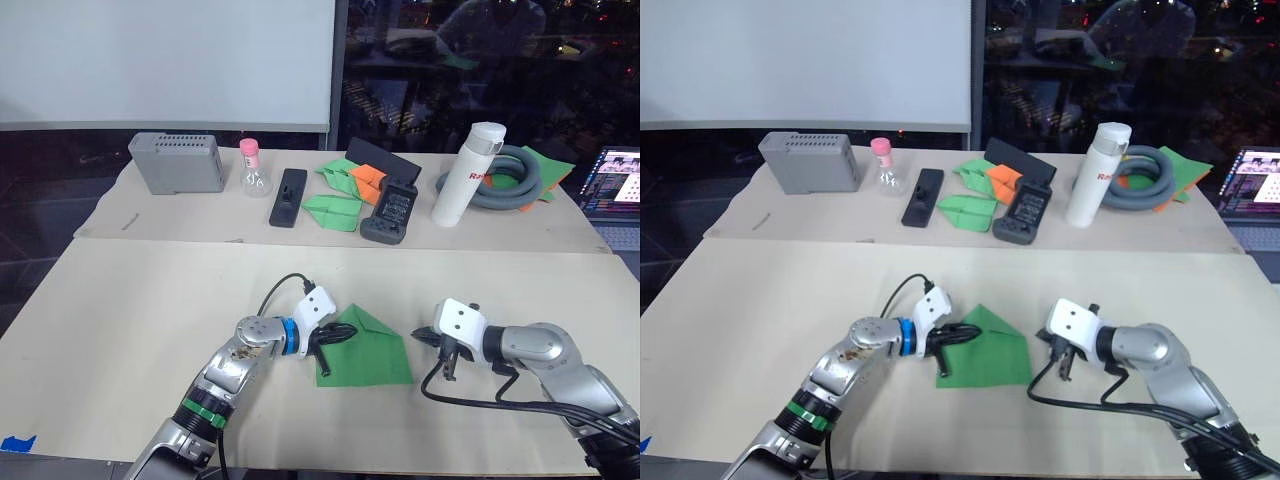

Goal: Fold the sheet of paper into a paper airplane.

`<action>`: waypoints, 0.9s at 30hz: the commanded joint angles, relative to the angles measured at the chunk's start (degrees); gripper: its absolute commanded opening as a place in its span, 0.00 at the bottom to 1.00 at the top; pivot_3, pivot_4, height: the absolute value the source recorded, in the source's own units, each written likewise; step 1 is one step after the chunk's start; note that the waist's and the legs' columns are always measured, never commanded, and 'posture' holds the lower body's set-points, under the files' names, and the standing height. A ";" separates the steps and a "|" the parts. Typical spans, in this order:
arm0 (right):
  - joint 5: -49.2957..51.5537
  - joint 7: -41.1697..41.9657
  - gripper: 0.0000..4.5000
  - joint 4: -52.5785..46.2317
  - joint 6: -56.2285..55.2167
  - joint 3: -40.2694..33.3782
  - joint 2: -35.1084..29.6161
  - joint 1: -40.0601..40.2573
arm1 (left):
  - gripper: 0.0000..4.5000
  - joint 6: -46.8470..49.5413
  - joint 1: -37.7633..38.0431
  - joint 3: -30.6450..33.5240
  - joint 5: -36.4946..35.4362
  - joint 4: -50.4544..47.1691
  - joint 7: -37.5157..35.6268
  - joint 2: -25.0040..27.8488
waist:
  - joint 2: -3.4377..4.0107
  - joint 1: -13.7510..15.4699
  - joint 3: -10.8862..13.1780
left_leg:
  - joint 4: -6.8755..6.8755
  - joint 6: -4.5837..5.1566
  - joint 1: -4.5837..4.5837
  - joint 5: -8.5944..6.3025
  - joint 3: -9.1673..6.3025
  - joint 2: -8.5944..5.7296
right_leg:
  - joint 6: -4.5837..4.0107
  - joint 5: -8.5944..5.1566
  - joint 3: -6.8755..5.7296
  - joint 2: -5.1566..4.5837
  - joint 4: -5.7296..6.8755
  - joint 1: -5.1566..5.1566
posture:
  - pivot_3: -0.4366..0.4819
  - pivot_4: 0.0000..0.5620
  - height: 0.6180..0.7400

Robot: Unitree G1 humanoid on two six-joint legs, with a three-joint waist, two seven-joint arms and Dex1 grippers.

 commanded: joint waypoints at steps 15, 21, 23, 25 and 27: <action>11.24 6.24 0.01 2.33 3.13 -5.19 4.27 -2.39 | 0.00 1.95 1.25 -1.08 1.68 1.87 1.64 0.03 | 0.00 0.06 0.00 | 0.03 0.00 0.02 0.00 -0.02 0.00 | 0.01 0.01 0.01 -0.09 0.03 0.04 | 0.48 0.27 1.00; 13.86 5.21 0.01 1.54 6.16 -6.53 5.73 -3.48 | 0.00 1.90 1.55 -1.13 1.82 1.57 1.55 0.47 | 0.01 0.06 0.00 | 0.03 0.00 0.02 0.00 -0.03 0.01 | 0.01 0.01 0.02 -0.14 0.06 0.02 | 0.48 0.27 1.00; 9.89 4.80 0.01 2.99 2.93 -5.27 4.07 -3.92 | 0.00 1.86 1.63 -1.14 1.86 1.46 1.54 0.61 | 0.01 0.06 -0.01 | 0.03 0.00 0.01 0.00 -0.02 0.00 | 0.01 0.02 0.01 -0.17 0.07 0.02 | 0.48 0.27 1.00; 7.24 5.34 0.01 3.53 0.93 -4.44 2.09 -3.97 | 0.00 1.78 1.69 -1.15 1.87 1.38 1.48 0.76 | 0.01 0.05 -0.01 | 0.03 0.00 0.01 0.00 -0.01 -0.03 | 0.02 0.02 0.01 -0.19 0.06 0.00 | 0.48 0.27 1.00; 5.55 7.19 0.01 2.94 -0.73 -3.85 -0.59 -3.53 | 0.00 1.66 1.67 -1.20 1.89 1.30 1.40 0.91 | 0.01 0.05 -0.01 | 0.03 0.01 0.00 -0.01 -0.01 -0.03 | 0.02 0.02 -0.01 -0.18 0.05 0.00 | 0.48 0.27 1.00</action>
